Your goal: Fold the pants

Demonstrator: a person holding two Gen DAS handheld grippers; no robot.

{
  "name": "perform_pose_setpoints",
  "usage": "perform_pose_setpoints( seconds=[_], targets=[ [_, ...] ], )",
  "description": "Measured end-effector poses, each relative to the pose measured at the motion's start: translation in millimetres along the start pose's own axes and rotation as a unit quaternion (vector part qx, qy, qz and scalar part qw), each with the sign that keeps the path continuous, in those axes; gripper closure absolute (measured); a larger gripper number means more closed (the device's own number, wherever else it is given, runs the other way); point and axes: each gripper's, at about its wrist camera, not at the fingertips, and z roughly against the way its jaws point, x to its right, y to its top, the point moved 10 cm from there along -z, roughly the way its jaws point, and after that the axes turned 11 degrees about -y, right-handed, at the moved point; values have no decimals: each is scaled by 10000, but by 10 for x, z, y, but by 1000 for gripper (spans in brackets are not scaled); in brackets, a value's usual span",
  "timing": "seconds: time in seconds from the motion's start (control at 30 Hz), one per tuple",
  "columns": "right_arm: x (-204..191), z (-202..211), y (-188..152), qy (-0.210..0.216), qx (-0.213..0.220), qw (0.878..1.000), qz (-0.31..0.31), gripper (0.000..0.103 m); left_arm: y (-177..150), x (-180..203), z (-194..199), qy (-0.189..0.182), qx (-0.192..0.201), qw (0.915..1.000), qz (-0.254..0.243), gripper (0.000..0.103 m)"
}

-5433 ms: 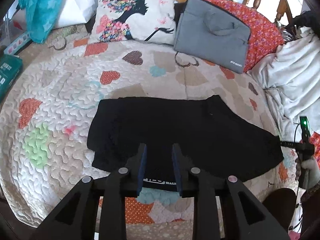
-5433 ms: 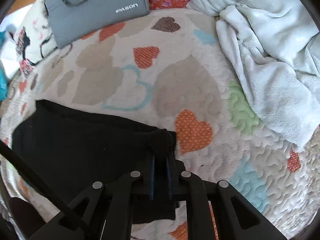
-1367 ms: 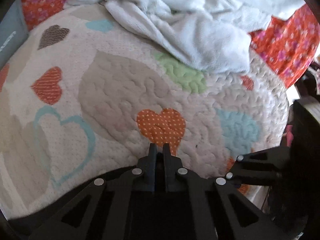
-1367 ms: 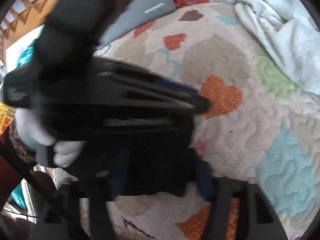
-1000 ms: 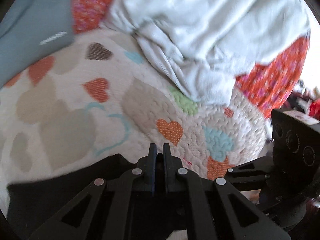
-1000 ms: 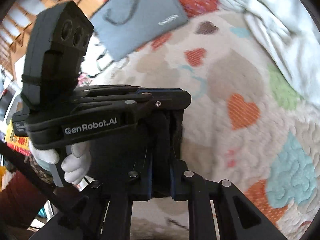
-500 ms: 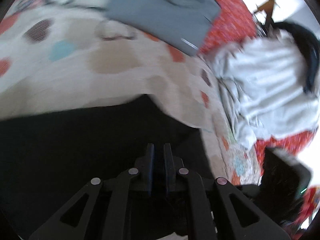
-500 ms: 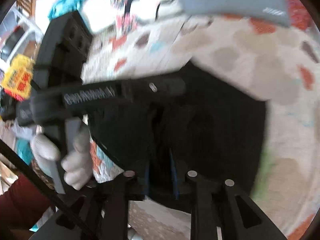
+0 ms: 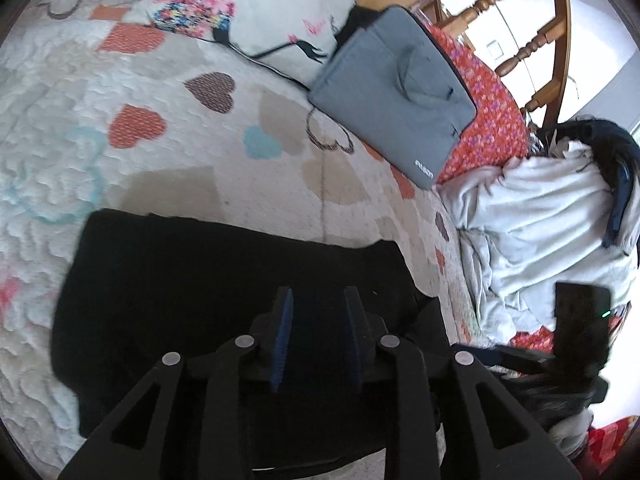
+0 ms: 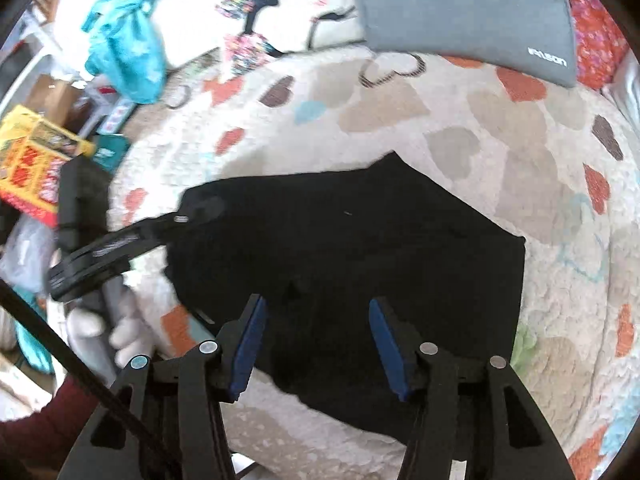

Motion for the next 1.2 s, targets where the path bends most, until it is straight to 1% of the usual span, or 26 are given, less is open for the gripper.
perform_pose_setpoints(
  seconds=[0.07,0.13,0.17,0.2,0.23,0.27,0.3,0.33,0.4,0.47,0.5,0.57,0.6,0.63,0.67,0.7,0.73,0.77,0.8,0.83,0.9,0.97,1.0,1.07,1.13,1.2],
  targets=[
    [-60,-132,-21,-187,-85,9998,6,45,61,-55,98,33,147,9999,53,78],
    [-93,-292,-21,-430,-206,9989,12,41,143,-118,227,116,332,9993,84,77],
    [-83,-395,-36,-641,-296,9975,37,41,195,-154,320,214,475,9986,87,77],
    [-74,-490,-64,-784,-424,9960,66,48,237,-185,397,324,593,9977,82,77],
    [-57,-540,-64,-927,-443,9947,63,57,308,-249,537,546,803,9952,75,77],
    [-25,-526,-58,-966,-429,9944,16,69,354,-295,628,689,944,9931,96,75],
    [-3,-492,-22,-861,-409,9953,-155,83,412,-381,772,849,1137,9897,176,74],
    [15,-439,28,-686,-348,9964,-352,93,453,-433,846,896,1234,9880,258,73],
    [82,-344,145,-460,-178,9960,-749,94,512,-620,1034,902,1446,9835,608,70],
    [76,-356,211,-272,-114,9954,-910,94,514,-817,1169,840,1574,9784,1042,70],
    [48,-419,198,-240,-199,9952,-924,94,496,-910,1230,802,1628,9753,1261,70],
    [-53,-528,151,-178,-350,9955,-858,90,462,-998,1296,766,1665,9719,1475,70],
    [-112,-567,138,-153,-377,9961,-783,86,439,-1019,1321,754,1661,9714,1519,70],
    [-169,-579,139,-133,-374,9965,-733,69,408,-1038,1356,756,1650,9707,1575,70],
    [-232,-567,152,-28,-369,9968,-708,58,385,-1048,1375,769,1643,9702,1606,70],
    [-302,-539,164,117,-405,9966,-702,39,363,-1059,1392,772,1631,9702,1615,69],
    [-350,-516,158,144,-466,9966,-670,34,333,-1071,1400,780,1617,9700,1638,68],
    [-402,-464,169,12,-522,9970,-563,34,292,-1081,1405,794,1591,9698,1669,66],
    [-447,-411,192,-65,-472,9978,-462,34,257,-1089,1403,805,1567,9698,1690,64],
    [-529,-308,252,-91,-307,9989,-345,34,193,-1100,1385,825,1513,9699,1722,64],
    [-698,-179,344,26,-145,9996,-236,34,93,-1124,1353,873,1425,9694,1800,63],
    [-957,-150,434,277,-203,9994,-93,34,-57,-1158,1289,920,1297,9676,1960,62],
    [-1117,-176,471,394,-307,9987,44,34,-135,-1163,1253,919,1224,9670,2037,62],
    [-1389,-282,530,462,-573,9968,306,34,-246,-1141,1198,872,1116,9673,2102,61],
    [-1707,-472,601,542,-961,9922,581,34,-336,-1093,1131,812,1015,9684,2128,59],
    [-1958,-688,715,350,-1214,9885,829,34,-407,-1042,1054,784,886,9709,2081,55]
  ],
)
